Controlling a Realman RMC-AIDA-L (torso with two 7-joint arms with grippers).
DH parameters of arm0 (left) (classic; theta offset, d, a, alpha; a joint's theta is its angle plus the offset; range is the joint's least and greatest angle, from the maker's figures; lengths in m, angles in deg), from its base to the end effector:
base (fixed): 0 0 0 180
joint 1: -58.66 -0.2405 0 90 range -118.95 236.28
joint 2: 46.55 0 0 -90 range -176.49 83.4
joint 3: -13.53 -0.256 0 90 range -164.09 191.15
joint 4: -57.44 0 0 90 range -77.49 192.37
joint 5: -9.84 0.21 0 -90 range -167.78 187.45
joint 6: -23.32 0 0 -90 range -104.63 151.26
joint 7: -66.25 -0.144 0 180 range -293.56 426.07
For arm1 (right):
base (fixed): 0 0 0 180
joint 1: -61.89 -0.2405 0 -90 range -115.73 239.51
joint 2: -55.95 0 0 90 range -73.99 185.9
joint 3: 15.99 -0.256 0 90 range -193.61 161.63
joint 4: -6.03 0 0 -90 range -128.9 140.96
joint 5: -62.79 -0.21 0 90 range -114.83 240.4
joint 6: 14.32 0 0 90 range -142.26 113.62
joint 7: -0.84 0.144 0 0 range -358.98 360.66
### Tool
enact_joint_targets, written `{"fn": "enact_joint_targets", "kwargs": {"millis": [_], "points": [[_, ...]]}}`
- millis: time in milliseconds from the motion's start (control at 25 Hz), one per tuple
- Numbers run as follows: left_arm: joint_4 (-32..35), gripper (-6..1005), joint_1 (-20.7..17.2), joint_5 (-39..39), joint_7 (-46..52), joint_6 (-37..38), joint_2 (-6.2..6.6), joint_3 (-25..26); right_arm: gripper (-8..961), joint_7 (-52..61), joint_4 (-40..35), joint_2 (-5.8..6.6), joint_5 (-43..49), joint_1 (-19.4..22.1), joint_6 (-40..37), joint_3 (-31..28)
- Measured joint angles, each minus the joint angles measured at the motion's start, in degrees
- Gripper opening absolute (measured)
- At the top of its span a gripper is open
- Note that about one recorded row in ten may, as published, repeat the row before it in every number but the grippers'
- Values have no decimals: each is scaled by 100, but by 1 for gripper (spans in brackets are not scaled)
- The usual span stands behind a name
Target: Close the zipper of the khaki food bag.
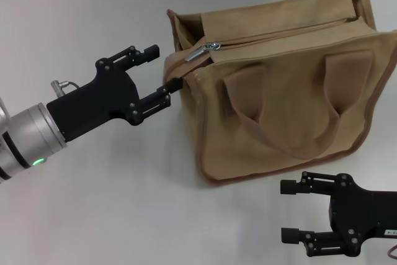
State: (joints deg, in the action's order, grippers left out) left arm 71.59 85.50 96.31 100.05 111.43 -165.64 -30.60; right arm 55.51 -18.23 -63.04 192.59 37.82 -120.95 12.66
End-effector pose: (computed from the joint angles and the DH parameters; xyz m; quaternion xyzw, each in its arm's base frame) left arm -0.2702 0.2999 -0.0332 -0.8851 -0.0539 -0.3629 0.2862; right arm 0.2937 0.2272 -0.0288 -0.9445 0.1412 0.2966 0.0103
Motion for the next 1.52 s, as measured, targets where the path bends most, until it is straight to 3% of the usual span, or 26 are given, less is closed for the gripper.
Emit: {"fn": "enact_joint_targets", "kwargs": {"millis": [160,800,1040,1280,1520], "points": [[-10,697,-31,-19,-196,96,3,-1,778,0,0,0,0,-1,0,0],[-7,31,-102,-180,-497,454,26,53,778,7,-1,0,-92,-9,-61,-27],[-9,29,-114,-227,-500,519,27,71,778,7,0,11,-508,41,-327,-27],[-9,28,-117,-256,-503,568,26,71,778,46,-3,104,-1094,70,-1234,-27],[-17,28,-124,-313,-505,605,13,71,778,1371,-173,223,-1795,-178,-1589,-27]]}}
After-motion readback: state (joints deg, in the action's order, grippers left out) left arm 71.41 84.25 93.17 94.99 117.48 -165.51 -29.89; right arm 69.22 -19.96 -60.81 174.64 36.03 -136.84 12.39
